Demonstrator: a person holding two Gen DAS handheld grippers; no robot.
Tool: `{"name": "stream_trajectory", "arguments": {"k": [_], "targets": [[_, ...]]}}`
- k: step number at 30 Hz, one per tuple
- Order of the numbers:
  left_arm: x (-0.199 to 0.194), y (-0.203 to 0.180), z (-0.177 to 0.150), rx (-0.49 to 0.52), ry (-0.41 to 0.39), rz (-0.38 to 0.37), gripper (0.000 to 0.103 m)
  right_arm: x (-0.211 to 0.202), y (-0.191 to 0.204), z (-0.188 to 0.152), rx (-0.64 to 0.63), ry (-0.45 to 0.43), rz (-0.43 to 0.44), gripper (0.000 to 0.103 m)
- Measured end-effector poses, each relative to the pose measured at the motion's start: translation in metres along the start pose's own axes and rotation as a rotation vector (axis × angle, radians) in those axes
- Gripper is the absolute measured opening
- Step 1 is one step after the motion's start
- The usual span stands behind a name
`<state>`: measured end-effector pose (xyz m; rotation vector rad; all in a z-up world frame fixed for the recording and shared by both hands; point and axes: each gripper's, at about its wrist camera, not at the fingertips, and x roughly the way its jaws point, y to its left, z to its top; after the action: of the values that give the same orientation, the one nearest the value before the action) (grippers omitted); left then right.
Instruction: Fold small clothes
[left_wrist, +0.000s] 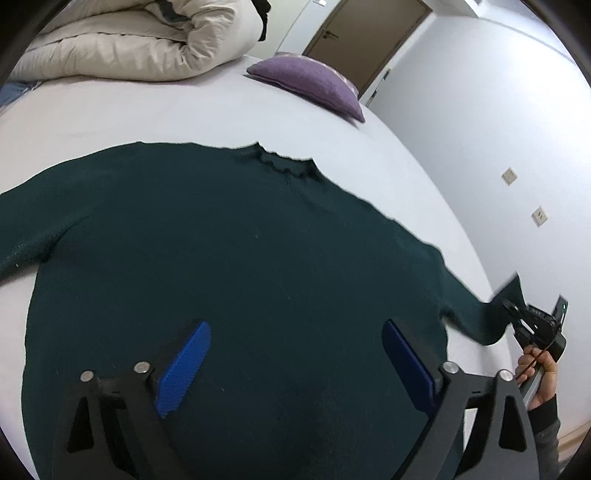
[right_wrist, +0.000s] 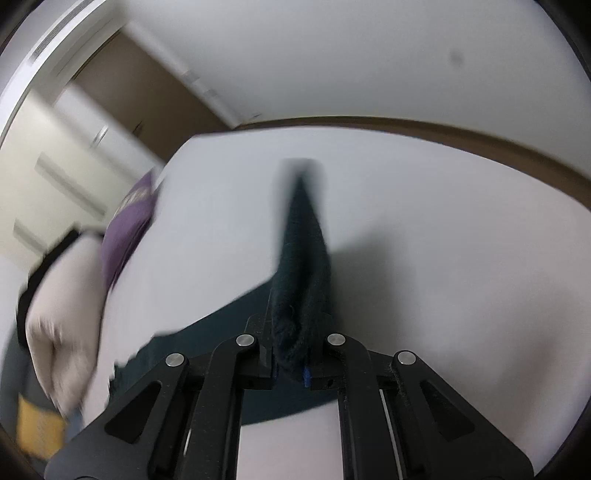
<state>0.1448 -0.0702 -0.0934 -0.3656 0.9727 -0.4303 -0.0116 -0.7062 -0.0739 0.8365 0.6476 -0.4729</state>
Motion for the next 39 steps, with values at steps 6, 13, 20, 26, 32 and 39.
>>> {"name": "stream_trajectory", "arguments": {"k": [6, 13, 20, 26, 32, 39], "targets": [[-0.022, 0.042, 0.019, -0.097, -0.067, -0.029, 0.093, 0.023, 0.2, -0.076, -0.375, 0.117, 0.201, 0.007], [-0.026, 0.083, 0.029, -0.17, -0.087, -0.036, 0.093, 0.077, 0.32, -0.231, -0.533, 0.31, 0.327, 0.01], [0.005, 0.068, 0.039, -0.164, -0.044, -0.083, 0.094, 0.102, 0.327, -0.354, -0.516, 0.439, 0.407, 0.064], [0.059, 0.037, 0.05, -0.116, 0.065, -0.049, 0.089, 0.03, 0.264, -0.299, -0.453, 0.351, 0.437, 0.064], [0.093, 0.025, 0.053, -0.057, 0.115, 0.103, 0.031, 0.012, 0.152, -0.241, -0.127, 0.353, 0.442, 0.065], [0.067, 0.041, 0.059, -0.073, 0.046, 0.072, 0.009, 0.049, 0.122, -0.242, 0.109, 0.426, 0.509, 0.065]]}}
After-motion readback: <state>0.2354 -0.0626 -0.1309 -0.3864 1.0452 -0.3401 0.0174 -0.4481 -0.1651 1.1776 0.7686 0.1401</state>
